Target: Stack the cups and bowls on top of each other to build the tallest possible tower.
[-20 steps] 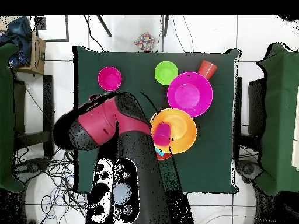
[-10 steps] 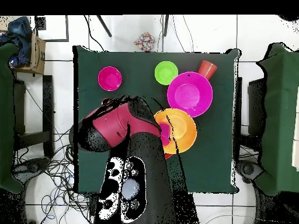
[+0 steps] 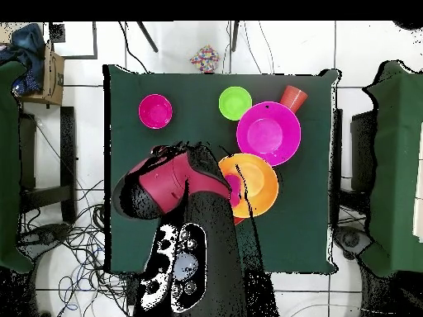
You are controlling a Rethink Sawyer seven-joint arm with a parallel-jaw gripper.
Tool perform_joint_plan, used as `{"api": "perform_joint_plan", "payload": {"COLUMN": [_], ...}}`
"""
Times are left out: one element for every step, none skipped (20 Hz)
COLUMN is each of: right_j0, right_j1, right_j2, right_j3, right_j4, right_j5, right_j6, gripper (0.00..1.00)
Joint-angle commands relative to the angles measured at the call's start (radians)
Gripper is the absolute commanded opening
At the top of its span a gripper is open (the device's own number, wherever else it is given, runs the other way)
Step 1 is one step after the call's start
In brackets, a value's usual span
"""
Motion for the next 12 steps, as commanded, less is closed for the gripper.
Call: {"api": "perform_joint_plan", "payload": {"right_j0": [0.057,0.069,0.082,0.094,0.104,0.118,0.129,0.140,0.148,0.157,0.167,0.177], "right_j1": [0.045,0.052,0.059,0.066,0.071,0.080,0.086,0.091,0.095,0.099,0.104,0.109], "right_j2": [-0.013,-0.023,-0.035,-0.045,-0.054,-0.066,-0.077,-0.087,-0.096,-0.105,-0.116,-0.127], "right_j3": [0.085,0.083,0.081,0.077,0.073,0.068,0.064,0.062,0.061,0.060,0.058,0.057], "right_j4": [-0.083,-0.087,-0.091,-0.094,-0.093,-0.093,-0.092,-0.088,-0.083,-0.079,-0.077,-0.074], "right_j5": [-0.068,-0.075,-0.083,-0.088,-0.092,-0.096,-0.100,-0.105,-0.110,-0.116,-0.123,-0.131], "right_j6": [0.024,0.032,0.042,0.051,0.056,0.065,0.069,0.072,0.072,0.073,0.076,0.078], "gripper": [1.00,1.00,1.00,1.00,1.00,1.00,1.00,1.00,1.00,1.00,1.00,1.00]}}
